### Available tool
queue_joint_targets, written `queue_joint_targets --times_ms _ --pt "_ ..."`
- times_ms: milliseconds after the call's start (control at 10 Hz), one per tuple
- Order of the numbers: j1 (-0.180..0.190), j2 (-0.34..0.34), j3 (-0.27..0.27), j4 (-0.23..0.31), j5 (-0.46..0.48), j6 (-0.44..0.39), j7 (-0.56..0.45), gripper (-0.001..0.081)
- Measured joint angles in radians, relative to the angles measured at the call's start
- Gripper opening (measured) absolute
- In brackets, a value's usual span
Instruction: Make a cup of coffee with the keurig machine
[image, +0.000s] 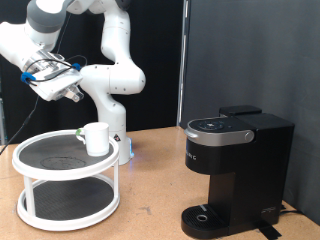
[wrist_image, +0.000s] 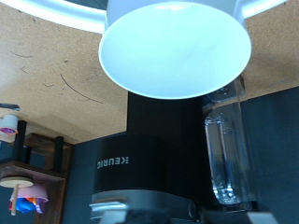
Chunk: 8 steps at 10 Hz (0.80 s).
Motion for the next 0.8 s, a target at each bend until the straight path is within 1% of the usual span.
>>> queue_joint_targets --times_ms 100,800 --pt "0.000 0.000 -0.003 0.002 -0.002 -0.008 -0.022 0.0000" --pt "0.000 0.000 -0.003 0.000 -0.001 -0.008 -0.022 0.0000"
